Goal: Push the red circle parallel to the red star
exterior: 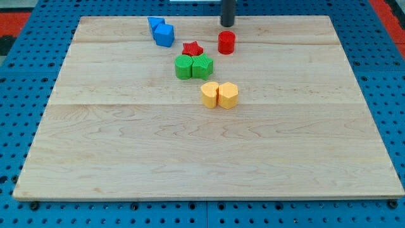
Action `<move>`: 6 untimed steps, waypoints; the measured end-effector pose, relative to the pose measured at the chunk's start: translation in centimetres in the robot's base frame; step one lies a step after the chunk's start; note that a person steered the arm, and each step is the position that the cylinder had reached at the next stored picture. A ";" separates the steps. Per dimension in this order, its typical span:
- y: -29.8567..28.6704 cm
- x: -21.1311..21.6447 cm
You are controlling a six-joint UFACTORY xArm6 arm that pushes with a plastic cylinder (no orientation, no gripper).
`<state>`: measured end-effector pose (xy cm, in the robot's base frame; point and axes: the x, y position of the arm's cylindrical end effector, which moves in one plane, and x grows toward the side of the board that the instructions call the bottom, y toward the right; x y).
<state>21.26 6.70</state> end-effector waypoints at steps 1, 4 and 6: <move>0.8 3.4; -1.6 7.5; -0.3 4.7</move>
